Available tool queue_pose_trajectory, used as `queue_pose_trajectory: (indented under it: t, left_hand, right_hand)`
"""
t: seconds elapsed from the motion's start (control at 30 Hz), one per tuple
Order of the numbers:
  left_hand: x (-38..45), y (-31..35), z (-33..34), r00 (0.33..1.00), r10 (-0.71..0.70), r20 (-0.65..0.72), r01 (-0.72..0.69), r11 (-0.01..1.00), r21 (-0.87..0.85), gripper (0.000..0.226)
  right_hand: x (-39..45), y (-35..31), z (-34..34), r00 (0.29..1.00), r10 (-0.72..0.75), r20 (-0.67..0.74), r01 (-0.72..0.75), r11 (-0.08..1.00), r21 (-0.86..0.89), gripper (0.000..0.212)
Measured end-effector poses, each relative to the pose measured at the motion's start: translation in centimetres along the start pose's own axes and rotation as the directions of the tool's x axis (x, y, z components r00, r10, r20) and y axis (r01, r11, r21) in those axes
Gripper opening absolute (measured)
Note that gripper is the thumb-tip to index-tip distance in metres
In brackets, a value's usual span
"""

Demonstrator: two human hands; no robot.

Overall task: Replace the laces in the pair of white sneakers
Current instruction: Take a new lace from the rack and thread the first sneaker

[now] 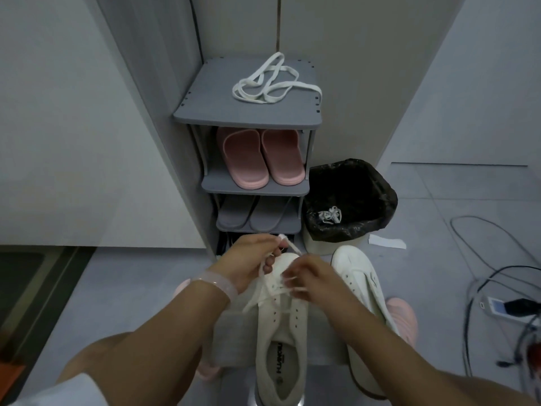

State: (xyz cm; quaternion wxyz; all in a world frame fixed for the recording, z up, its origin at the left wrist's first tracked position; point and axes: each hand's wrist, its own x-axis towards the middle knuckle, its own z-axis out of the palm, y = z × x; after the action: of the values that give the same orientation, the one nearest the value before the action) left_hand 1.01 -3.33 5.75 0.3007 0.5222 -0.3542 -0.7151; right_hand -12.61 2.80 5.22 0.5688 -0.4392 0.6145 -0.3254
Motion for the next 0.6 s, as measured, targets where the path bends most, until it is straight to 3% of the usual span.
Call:
queue_pose_trajectory:
  t: [0.03,0.1,0.17,0.23,0.33,0.5,0.6]
  left_hand:
    - [-0.3,0.1,0.0,0.998,0.012,0.059,-0.019,0.993,0.119,0.022]
    - [-0.9,0.0,0.2,0.976,-0.035,0.215,-0.040,0.940,0.338,0.022]
    - [-1.4,-0.1,0.4,0.919,-0.150,0.364,-0.075,0.841,0.536,0.022]
    - [-1.6,0.0,0.2,0.864,-0.276,0.421,-0.115,0.705,0.700,0.020]
    - [-1.5,0.5,-1.0,0.862,-0.360,0.356,-0.130,0.521,0.843,0.019]
    - [-0.8,2.2,-3.8,0.884,-0.381,0.271,-0.083,0.442,0.893,0.023]
    - [-0.2,2.5,-4.9,0.932,-0.281,0.230,-0.096,0.422,0.901,0.022]
  right_hand:
    - [0.5,0.0,-0.3,0.990,0.113,-0.085,-0.095,0.977,0.190,0.020]
    - [1.2,0.0,-0.7,0.961,0.274,-0.035,-0.238,0.887,0.396,0.024]
    - [1.9,0.0,-0.8,0.947,0.314,0.066,-0.291,0.752,0.591,0.032]
    - [2.7,-0.6,-1.4,0.953,0.299,0.045,-0.236,0.643,0.729,0.030]
    - [3.3,-1.7,-3.4,0.956,0.285,-0.077,-0.110,0.585,0.804,0.029]
    - [3.9,-2.9,-6.4,0.950,0.220,-0.221,0.120,0.399,0.909,0.035]
    - [3.9,-2.9,-6.8,0.949,0.184,-0.256,0.141,0.478,0.867,0.035]
